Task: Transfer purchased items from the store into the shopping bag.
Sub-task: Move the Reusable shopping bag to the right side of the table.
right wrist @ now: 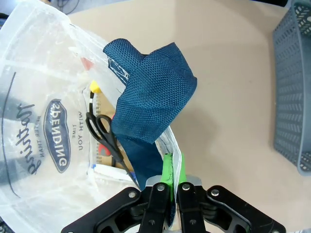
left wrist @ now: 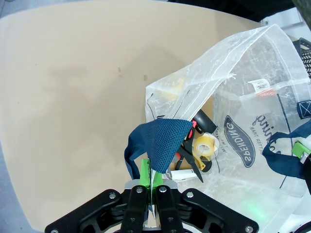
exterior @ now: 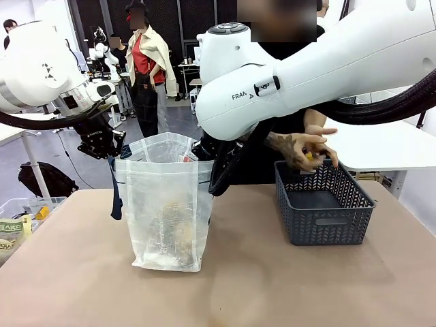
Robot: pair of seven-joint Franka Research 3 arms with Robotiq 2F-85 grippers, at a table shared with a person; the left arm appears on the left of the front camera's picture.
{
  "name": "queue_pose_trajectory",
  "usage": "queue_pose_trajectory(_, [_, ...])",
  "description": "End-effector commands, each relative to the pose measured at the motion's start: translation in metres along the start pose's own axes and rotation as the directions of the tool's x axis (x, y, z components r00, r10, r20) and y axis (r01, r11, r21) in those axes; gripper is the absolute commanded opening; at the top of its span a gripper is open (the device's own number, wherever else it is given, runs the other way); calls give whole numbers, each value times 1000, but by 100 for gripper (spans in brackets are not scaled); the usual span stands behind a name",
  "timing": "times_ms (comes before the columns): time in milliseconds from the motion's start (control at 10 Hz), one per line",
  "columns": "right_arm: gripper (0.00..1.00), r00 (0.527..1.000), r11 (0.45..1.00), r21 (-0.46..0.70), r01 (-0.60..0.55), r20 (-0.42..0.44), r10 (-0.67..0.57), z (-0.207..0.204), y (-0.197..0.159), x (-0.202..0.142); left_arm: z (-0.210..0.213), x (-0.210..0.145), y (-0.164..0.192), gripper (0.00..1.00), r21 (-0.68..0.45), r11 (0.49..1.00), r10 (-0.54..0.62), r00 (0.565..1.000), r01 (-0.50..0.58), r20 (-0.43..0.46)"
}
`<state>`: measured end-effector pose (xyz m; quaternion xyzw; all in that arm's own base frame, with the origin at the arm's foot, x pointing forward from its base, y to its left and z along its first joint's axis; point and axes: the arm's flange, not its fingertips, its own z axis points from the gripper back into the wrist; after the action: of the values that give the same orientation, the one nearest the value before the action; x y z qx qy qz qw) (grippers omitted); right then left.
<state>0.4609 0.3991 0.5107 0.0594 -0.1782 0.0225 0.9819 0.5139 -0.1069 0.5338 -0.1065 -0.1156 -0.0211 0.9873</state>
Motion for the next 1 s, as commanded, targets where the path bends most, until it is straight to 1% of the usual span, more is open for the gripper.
queue_pose_trajectory(0, [0, 1000, 1000, 4, 3, 5, -3, 1, -1, 1, 2, 1, 2, 0, 1, 1000, 5, 1000, -5, 5])
queue_pose_trajectory(900, [0, 1000, 1000, 4, 3, 5, -3, 1, -1, 1, 2, 1, 2, 0, 1, 1000, 5, 1000, -5, 5])
